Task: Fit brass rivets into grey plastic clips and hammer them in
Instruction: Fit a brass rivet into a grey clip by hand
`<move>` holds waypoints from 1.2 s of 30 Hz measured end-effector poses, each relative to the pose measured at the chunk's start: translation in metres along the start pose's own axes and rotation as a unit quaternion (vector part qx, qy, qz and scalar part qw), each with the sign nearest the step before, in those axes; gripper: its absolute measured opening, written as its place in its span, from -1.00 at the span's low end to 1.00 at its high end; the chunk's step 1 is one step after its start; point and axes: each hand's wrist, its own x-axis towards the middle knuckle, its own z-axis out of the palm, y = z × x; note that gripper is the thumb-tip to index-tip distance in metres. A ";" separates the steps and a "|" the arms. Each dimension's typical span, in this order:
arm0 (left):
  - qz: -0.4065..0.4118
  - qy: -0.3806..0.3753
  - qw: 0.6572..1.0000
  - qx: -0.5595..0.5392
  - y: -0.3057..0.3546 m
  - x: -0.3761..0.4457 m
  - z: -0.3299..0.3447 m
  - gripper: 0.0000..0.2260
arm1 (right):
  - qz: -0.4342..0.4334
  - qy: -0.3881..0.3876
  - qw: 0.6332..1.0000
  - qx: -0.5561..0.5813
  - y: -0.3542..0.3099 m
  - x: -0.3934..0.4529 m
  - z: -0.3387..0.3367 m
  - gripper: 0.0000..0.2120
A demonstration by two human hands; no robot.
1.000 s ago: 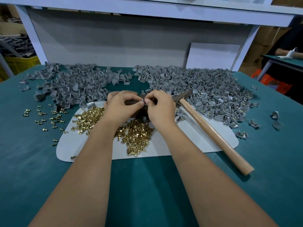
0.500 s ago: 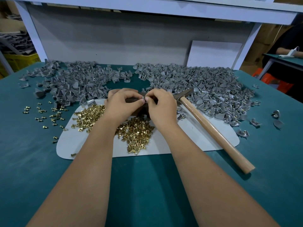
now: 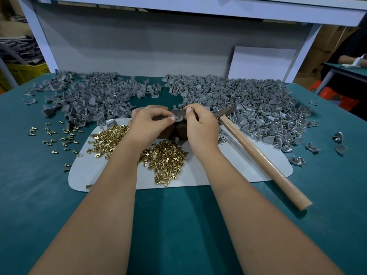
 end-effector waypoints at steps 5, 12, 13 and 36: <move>0.014 -0.004 1.000 0.004 -0.001 0.000 -0.001 -0.88 | -0.022 -0.007 1.000 -0.016 -0.002 -0.001 0.000 -0.82; 0.021 -0.008 1.000 0.007 -0.001 0.001 0.000 -0.85 | -0.062 -0.017 0.995 -0.081 -0.002 0.002 0.002 -0.96; 0.025 -0.008 1.000 0.009 -0.001 0.001 0.000 -0.85 | -0.062 -0.014 0.995 -0.083 -0.001 0.002 0.002 -0.96; 0.045 0.000 0.999 0.028 -0.005 0.002 0.001 -0.95 | 0.021 -0.003 0.993 -0.117 -0.011 0.002 0.010 -0.84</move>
